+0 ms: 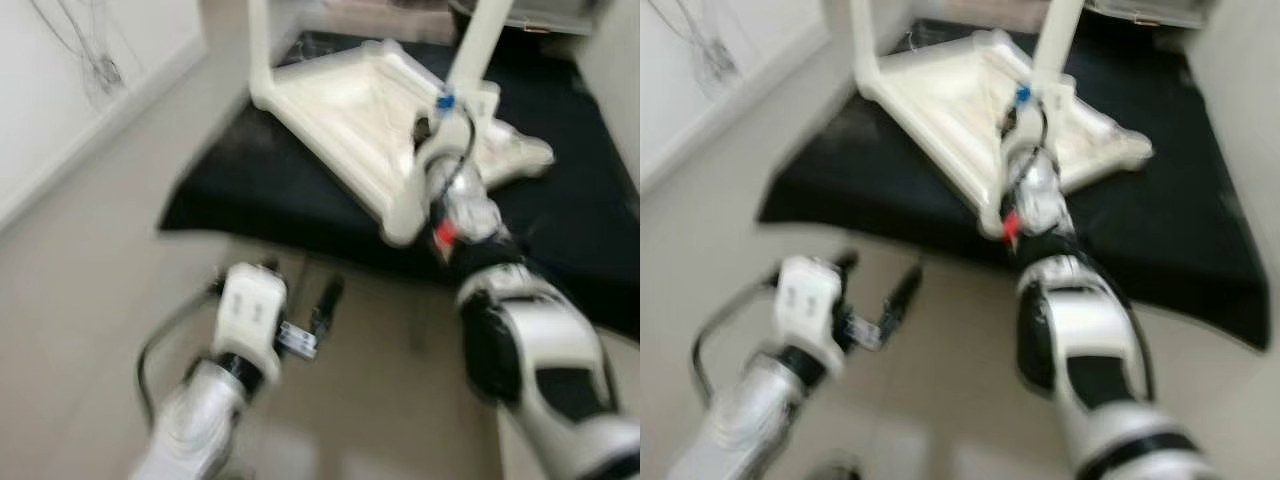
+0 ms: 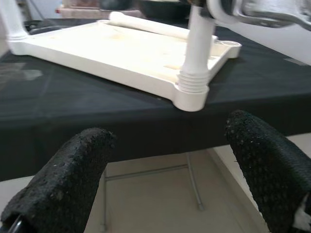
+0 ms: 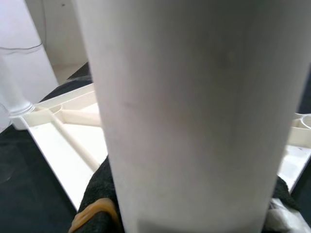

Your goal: Building children table

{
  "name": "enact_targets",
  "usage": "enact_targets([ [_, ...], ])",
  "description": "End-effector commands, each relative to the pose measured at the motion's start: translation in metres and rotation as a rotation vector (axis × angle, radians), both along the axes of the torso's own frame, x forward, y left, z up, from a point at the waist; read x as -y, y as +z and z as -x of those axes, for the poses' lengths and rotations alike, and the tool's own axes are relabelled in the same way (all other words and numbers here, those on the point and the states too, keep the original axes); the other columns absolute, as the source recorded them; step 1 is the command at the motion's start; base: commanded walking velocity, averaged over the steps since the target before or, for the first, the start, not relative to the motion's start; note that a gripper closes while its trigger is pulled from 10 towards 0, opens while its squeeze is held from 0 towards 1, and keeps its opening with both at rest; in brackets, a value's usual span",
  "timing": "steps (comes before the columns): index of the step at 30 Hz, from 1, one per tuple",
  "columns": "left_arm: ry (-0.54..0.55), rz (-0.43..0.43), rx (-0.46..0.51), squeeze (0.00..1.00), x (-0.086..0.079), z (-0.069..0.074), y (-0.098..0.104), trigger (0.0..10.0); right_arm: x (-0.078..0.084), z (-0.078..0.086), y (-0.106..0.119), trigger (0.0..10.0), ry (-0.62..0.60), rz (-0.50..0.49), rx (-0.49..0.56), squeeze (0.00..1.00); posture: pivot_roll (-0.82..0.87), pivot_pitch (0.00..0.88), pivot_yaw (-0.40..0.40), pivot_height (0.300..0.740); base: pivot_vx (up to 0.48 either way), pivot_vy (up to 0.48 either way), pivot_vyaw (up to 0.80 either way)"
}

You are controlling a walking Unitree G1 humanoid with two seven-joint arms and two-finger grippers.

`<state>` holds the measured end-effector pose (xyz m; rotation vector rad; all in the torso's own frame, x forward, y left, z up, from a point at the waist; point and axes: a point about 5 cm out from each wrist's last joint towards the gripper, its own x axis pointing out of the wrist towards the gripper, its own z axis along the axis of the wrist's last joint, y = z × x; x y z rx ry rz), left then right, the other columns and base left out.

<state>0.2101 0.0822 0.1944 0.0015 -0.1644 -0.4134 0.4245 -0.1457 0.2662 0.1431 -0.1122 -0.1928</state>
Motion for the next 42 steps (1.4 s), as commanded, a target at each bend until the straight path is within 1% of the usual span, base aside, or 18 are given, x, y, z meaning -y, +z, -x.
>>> enact_targets([
  [1,-0.006,-0.007,-0.019,0.0,0.001,0.002,-0.003,10.0,0.012,0.006,-0.052,10.0,-0.122,-0.11,-0.183,0.0,0.15,0.188,-0.039,0.74,0.0,0.0,0.0],
  [4,-0.006,-0.003,-0.02,0.0,0.001,0.002,-0.003,10.0,0.009,0.008,-0.046,10.0,-0.193,-0.103,-0.147,0.0,0.15,0.192,-0.039,0.74,0.0,0.0,0.0],
  [8,-0.006,-0.003,-0.02,0.0,0.001,0.002,-0.003,10.0,0.008,0.009,-0.045,10.0,-0.262,-0.126,-0.144,0.0,0.15,0.193,-0.039,0.74,0.0,0.0,0.0],
  [12,-0.004,-0.003,-0.018,0.0,0.001,0.001,-0.003,10.0,0.005,0.012,-0.038,10.0,-0.339,-0.094,-0.089,0.0,0.14,0.196,-0.035,0.74,0.0,0.0,0.0],
  [15,-0.007,-0.005,-0.018,0.0,0.001,0.0,-0.003,10.0,-0.01,0.013,-0.032,10.0,-0.302,-0.055,-0.036,0.0,0.14,0.196,-0.035,0.74,0.0,0.0,0.0],
  [16,-0.007,-0.005,-0.018,0.0,0.001,0.0,-0.003,10.0,-0.01,0.013,-0.032,10.0,-0.302,-0.055,-0.036,0.0,0.14,0.196,-0.035,0.74,0.0,0.0,0.0],
  [20,-0.002,-0.003,-0.018,0.0,0.001,0.0,-0.003,10.0,-0.028,0.014,-0.018,10.0,-0.229,0.09,0.074,0.0,0.14,0.194,-0.04,0.74,0.0,0.0,0.0],
  [22,-0.002,-0.004,-0.018,0.0,0.001,0.0,-0.003,10.0,-0.031,0.014,-0.016,10.0,-0.201,0.109,0.089,0.0,0.14,0.193,-0.04,0.74,0.0,0.0,0.0],
  [24,-0.002,-0.005,-0.017,0.0,0.001,0.0,-0.003,10.0,-0.037,0.013,-0.013,10.0,-0.147,0.163,0.107,0.0,0.14,0.194,-0.042,0.74,0.0,0.0,0.0],
  [26,-0.003,-0.003,-0.016,0.0,0.002,-0.001,-0.003,10.0,-0.038,0.011,-0.022,10.0,-0.117,0.226,0.029,0.0,0.13,0.194,-0.044,0.74,0.0,0.0,0.0],
  [27,-0.003,-0.003,-0.016,0.0,0.002,-0.001,-0.003,10.0,-0.038,0.011,-0.022,10.0,-0.117,0.226,0.029,0.0,0.13,0.194,-0.044,0.74,0.0,0.0,0.0],
  [28,-0.001,0.001,-0.015,0.0,0.002,-0.001,-0.003,10.0,-0.038,0.009,-0.031,10.0,-0.091,0.24,-0.042,0.0,0.13,0.194,-0.045,0.74,0.0,0.0,0.0],
  [32,0.0,0.002,-0.014,0.0,0.002,-0.001,-0.003,10.0,-0.037,0.008,-0.037,10.0,-0.063,0.229,-0.085,0.0,0.13,0.193,-0.045,0.74,0.0,0.0,0.0],
  [33,0.0,0.001,-0.013,0.0,0.002,-0.001,-0.003,10.0,-0.035,0.008,-0.042,10.0,-0.054,0.2,-0.127,0.0,0.13,0.194,-0.045,0.74,0.0,0.0,0.0],
  [36,0.0,0.001,-0.013,0.0,0.002,-0.001,-0.003,10.0,-0.033,0.007,-0.047,10.0,-0.042,0.197,-0.173,0.0,0.13,0.193,-0.048,0.74,0.0,0.0,0.0],
  [37,0.002,0.001,-0.012,0.0,0.002,-0.001,-0.003,10.0,-0.032,0.007,-0.054,10.0,-0.024,0.143,-0.227,0.0,0.13,0.195,-0.049,0.74,0.0,0.0,0.0],
  [41,0.005,0.001,-0.011,0.0,0.002,-0.001,-0.003,10.0,-0.032,0.007,-0.06,10.0,0.03,0.054,-0.285,0.0,0.13,0.195,-0.05,0.74,0.0,0.0,0.0],
  [42,0.005,0.001,-0.011,0.0,0.002,-0.001,-0.003,10.0,-0.032,0.007,-0.06,10.0,0.03,0.054,-0.285,0.0,0.13,0.195,-0.05,0.74,0.0,0.0,0.0],
])
